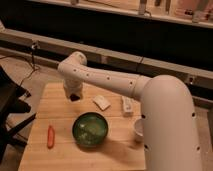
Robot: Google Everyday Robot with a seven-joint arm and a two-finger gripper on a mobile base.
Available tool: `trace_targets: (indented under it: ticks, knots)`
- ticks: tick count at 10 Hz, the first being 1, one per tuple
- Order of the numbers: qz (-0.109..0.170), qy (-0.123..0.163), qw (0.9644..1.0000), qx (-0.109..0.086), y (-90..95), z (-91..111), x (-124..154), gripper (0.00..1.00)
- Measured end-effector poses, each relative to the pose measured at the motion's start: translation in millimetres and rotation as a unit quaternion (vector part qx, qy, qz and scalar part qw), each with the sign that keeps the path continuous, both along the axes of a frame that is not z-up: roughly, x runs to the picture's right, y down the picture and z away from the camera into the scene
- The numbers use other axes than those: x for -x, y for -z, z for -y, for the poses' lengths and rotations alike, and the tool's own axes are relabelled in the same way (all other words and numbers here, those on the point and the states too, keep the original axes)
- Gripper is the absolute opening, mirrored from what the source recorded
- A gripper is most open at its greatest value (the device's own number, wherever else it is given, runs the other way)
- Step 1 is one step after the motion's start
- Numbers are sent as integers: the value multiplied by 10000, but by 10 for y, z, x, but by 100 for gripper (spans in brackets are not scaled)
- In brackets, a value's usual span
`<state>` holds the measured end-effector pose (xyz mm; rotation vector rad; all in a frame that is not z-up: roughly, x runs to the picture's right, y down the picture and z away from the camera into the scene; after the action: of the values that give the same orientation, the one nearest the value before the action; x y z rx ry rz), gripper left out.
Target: Place the eraser on the white sponge
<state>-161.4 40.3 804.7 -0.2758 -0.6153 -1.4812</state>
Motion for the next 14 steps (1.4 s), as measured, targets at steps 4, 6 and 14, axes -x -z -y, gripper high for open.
trace_targets:
  ticks: [4,6,14]
  knots:
    - [82,24,10000,32,-11,-22,-328,4]
    - [43,-126,9999,73,-14,-13,-548,4]
    - [-2,-443,9988,218,-63,-59,-919,4]
